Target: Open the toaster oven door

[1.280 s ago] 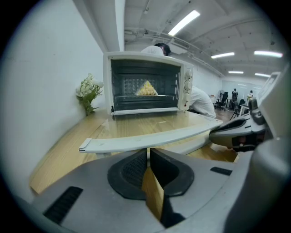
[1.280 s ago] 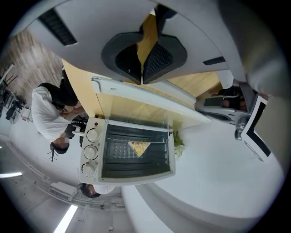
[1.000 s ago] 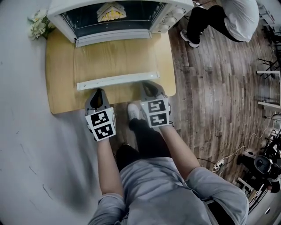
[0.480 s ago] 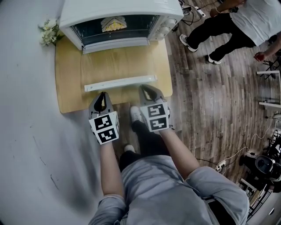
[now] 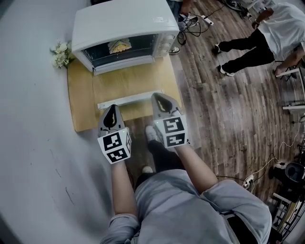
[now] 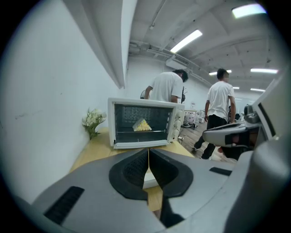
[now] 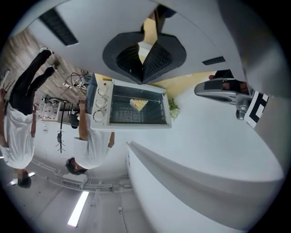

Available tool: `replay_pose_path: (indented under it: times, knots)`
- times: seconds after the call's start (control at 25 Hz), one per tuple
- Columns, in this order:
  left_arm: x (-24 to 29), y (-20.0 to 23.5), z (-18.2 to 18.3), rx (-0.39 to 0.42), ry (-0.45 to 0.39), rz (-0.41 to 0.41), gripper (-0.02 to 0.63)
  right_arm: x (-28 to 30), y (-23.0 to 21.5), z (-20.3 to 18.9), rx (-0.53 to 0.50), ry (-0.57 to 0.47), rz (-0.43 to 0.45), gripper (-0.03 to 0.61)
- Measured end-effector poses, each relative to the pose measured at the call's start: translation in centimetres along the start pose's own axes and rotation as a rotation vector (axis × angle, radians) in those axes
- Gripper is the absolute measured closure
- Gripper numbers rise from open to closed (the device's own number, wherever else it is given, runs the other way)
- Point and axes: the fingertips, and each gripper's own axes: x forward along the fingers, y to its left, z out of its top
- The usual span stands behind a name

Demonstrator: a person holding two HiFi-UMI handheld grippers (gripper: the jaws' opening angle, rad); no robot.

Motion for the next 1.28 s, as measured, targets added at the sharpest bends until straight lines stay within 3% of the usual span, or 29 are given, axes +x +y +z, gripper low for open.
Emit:
replay_pose_path:
  times: [0.88,1.28]
  knots:
    - [-13.4,-2.7,12.5,0.038,-0.288,-0.065,0.611,-13.4,3.2,11.5,-0.03,-0.268,-0.033,0.578]
    - [-16.6,-3.2,14.0,0.059,-0.337,-0.07,0.611,-15.8,4.8,13.3,-0.03,-0.329,-0.012,0.578]
